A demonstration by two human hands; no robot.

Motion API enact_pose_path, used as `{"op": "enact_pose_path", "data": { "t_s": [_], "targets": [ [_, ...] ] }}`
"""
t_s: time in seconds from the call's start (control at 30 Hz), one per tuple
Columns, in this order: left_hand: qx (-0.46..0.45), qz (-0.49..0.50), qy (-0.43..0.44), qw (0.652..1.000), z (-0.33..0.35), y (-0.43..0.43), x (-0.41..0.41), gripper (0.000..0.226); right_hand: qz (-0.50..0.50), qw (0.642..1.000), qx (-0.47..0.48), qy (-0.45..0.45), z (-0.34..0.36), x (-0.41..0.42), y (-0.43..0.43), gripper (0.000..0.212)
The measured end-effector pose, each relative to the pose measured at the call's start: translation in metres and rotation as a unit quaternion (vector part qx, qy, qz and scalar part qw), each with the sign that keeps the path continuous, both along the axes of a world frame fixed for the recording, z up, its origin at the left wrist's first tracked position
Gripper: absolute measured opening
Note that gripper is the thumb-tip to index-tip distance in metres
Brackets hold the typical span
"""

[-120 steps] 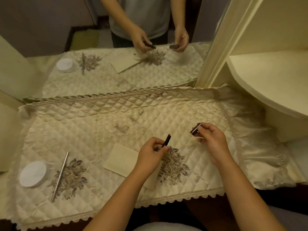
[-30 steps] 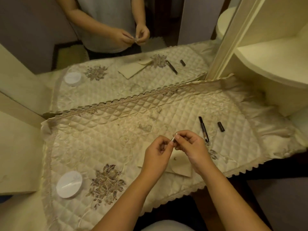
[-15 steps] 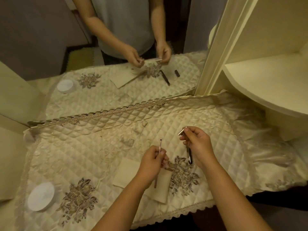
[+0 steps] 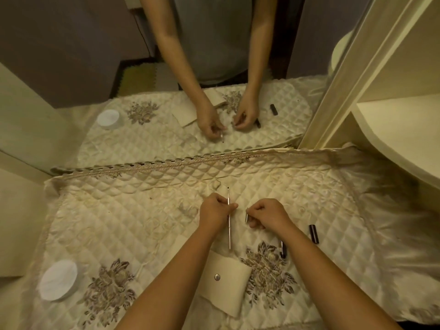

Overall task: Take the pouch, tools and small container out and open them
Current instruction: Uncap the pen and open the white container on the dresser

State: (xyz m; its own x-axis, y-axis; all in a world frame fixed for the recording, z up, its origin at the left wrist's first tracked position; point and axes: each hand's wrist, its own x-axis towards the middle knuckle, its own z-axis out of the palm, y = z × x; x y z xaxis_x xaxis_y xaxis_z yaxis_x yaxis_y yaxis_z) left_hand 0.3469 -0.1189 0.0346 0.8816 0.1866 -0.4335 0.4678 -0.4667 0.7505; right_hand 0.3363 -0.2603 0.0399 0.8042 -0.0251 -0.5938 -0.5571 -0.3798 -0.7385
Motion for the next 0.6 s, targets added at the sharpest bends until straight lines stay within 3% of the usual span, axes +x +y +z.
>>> {"op": "enact_pose_path", "data": {
  "t_s": [0.3, 0.47, 0.6],
  "targets": [
    [0.162, -0.098, -0.027, 0.982, -0.007, -0.003, -0.007, 0.027, -0.002, 0.999, -0.047, -0.009, -0.004, -0.004, 0.01, 0.02],
    [0.108, -0.064, -0.064, 0.99, 0.013, 0.029, -0.034, 0.025, -0.031, 0.998, -0.025, -0.051, 0.004, -0.017, 0.015, 0.015],
    [0.077, -0.011, -0.119, 0.99, 0.036, 0.08, -0.082, 0.018, 0.0, 0.996, 0.008, -0.086, 0.01, -0.036, 0.035, 0.008]
  ]
}}
